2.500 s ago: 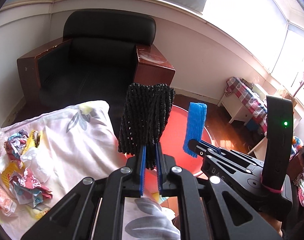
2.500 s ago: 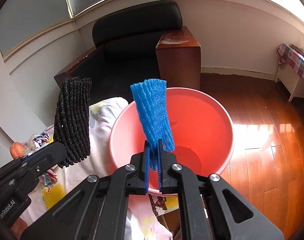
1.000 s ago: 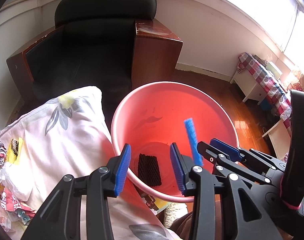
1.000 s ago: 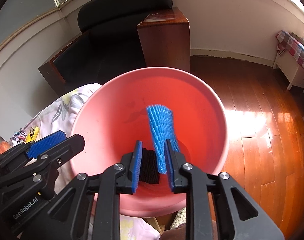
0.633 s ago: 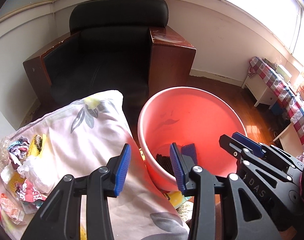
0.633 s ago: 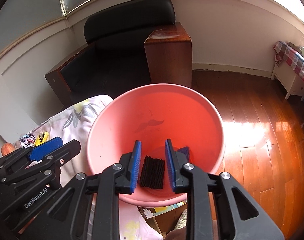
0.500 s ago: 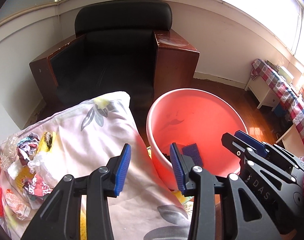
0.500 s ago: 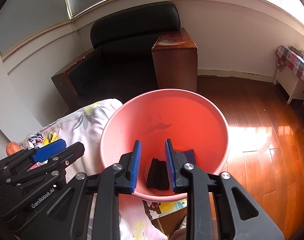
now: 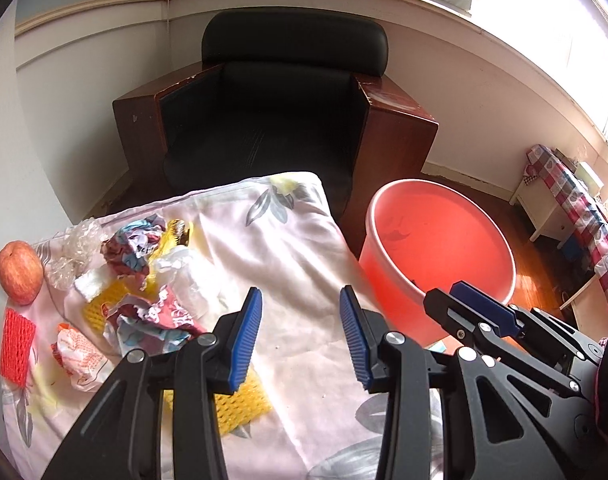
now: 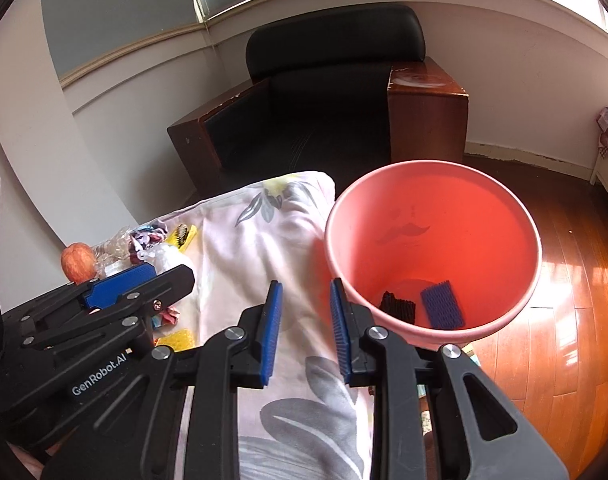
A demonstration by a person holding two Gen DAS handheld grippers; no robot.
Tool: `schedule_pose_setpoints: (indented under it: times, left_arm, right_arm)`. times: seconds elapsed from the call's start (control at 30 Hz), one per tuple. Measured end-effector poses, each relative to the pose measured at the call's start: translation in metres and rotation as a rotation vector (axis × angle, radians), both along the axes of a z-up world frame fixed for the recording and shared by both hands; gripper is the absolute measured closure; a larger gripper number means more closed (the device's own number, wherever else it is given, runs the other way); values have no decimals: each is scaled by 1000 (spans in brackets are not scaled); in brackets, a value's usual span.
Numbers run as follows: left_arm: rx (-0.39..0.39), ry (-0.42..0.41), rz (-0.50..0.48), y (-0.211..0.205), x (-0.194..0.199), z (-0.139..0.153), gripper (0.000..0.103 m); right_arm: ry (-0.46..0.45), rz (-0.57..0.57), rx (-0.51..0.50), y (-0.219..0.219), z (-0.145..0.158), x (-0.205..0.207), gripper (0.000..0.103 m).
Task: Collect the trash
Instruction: 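Move both open grippers back over the table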
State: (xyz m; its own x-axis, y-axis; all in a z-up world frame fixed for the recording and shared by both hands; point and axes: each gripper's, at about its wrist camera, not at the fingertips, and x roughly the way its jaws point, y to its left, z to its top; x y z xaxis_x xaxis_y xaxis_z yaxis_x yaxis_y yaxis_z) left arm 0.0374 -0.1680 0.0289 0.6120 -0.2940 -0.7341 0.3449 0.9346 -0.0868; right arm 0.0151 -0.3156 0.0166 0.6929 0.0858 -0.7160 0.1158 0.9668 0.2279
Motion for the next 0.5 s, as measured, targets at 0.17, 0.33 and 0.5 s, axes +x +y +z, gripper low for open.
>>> schedule_pose_setpoints:
  times: [0.17, 0.33, 0.5]
  left_arm:
    - [12, -18, 50, 46, -12, -5, 63]
    - [15, -19, 107, 91, -19, -13, 64]
    - [13, -13, 148, 124, -28, -23, 64]
  right_arm:
    - [31, 61, 63, 20, -10, 1, 78]
    - [49, 109, 64, 40, -18, 1, 78]
    - [77, 169, 71, 60, -27, 2, 78]
